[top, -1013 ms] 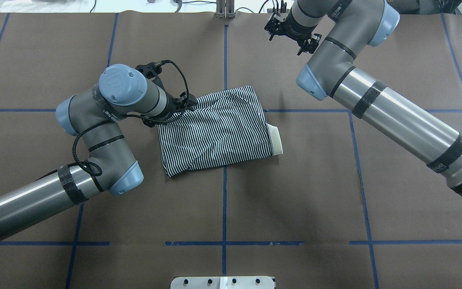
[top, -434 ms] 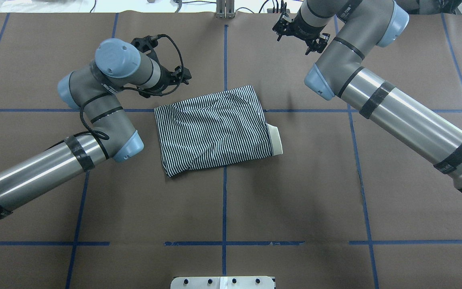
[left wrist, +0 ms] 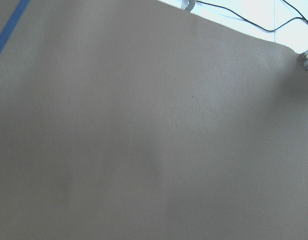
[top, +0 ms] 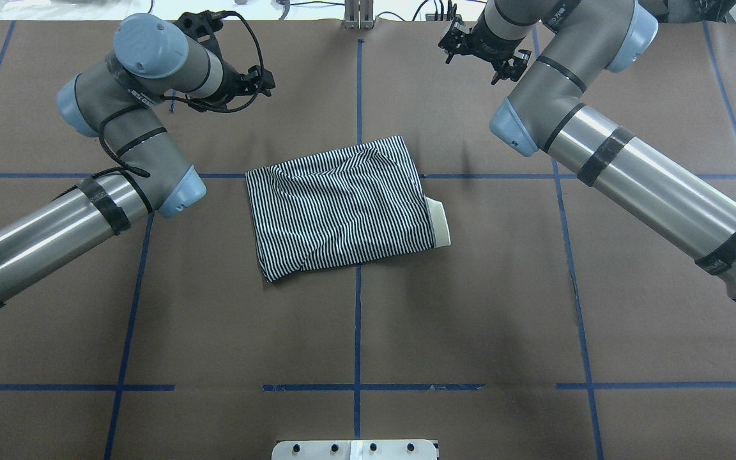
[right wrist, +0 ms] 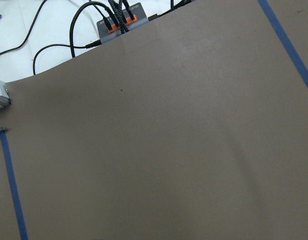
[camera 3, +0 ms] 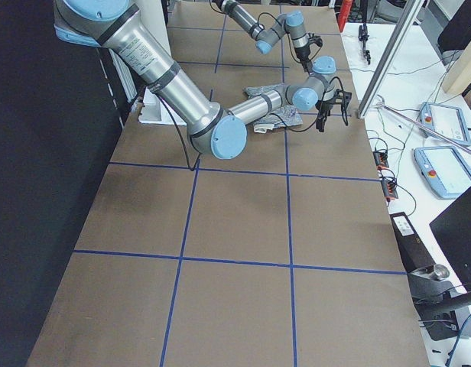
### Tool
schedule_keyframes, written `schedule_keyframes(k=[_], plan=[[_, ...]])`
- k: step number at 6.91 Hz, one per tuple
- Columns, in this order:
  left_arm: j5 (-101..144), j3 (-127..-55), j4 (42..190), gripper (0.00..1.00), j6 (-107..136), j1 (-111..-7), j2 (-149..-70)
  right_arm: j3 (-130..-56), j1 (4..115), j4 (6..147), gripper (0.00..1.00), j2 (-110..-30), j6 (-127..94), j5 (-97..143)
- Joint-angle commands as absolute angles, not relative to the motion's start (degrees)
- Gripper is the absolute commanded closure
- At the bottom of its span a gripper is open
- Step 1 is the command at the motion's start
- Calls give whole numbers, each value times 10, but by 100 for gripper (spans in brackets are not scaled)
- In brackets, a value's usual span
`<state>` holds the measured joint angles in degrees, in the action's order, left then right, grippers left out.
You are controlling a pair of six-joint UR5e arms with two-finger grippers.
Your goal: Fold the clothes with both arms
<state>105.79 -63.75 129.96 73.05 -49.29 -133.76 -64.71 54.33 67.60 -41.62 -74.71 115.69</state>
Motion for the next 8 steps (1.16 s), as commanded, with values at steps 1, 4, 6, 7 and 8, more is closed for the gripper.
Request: schedule_keyframes(k=[1,4,6,7,8], plan=[[1124,-638,1277,0,620,-569,-1332,-649,597,692,0,-434,-607,1209],[1203,-648,1206,0,359,-723,-1269,-704,722,832,0,-523,-263,1245],[1222,-716,1117,0,148,-813,-1198,-758,805,898,0,-627,-77,1306],[1229,-768,1075,0,62,-849,-1154,-785,859,940,0,-675,8,1338],[1250,-819,1019,0,6,-865,-1120,-837,888,984,0,-745,88,1339]])
